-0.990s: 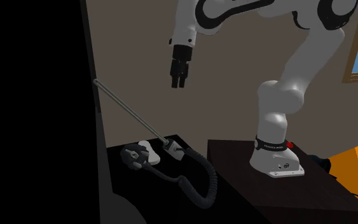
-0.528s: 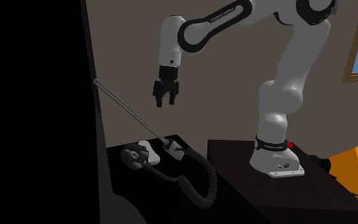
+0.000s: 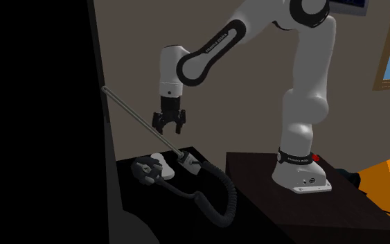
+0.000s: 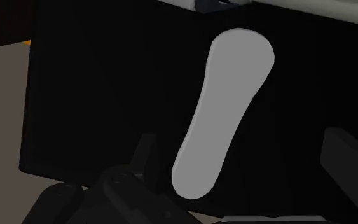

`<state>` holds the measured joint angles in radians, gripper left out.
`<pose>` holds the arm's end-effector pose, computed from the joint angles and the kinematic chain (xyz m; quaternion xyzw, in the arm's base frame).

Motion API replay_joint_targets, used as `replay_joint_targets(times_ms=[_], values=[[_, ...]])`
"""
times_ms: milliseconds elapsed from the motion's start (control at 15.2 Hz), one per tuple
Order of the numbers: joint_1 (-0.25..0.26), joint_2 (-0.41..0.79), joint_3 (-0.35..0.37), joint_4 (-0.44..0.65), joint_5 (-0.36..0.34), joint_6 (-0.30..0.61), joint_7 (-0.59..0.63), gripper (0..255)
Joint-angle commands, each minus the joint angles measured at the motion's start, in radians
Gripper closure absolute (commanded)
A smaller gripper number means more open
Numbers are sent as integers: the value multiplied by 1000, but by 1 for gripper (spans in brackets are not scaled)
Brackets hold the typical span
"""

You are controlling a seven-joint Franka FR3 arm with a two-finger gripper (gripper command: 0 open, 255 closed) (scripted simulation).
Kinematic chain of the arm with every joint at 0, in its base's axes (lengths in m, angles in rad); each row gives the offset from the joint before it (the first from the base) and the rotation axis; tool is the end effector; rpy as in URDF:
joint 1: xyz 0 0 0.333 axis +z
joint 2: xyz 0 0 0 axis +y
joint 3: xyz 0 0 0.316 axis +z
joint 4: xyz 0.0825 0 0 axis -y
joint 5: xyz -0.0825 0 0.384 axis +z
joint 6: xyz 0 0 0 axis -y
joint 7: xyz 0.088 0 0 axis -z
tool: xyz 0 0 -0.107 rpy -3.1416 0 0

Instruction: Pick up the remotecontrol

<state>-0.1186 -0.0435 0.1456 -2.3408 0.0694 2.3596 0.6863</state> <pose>0.5048 0.0146 0.3574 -0.9375 0.3459 -0.0213 0.0315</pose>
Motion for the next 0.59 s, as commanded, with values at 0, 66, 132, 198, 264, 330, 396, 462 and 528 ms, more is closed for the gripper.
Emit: replay_joint_targets(times_ms=[0, 66, 132, 198, 264, 330, 396, 462, 528], values=[[-7, 83, -2, 34, -24, 38, 69, 0], [-8, 121, -5, 50, -36, 55, 103, 0], [-8, 159, -10, 66, -47, 70, 136, 0], [-7, 196, -15, 84, -58, 84, 168, 0], [-6, 234, -22, 102, -67, 98, 199, 0], [-4, 271, -30, 121, -76, 110, 230, 0], [-1, 308, -38, 141, -83, 121, 259, 0], [2, 345, -48, 161, -89, 132, 287, 0], [4, 356, -51, 167, -90, 135, 295, 0]])
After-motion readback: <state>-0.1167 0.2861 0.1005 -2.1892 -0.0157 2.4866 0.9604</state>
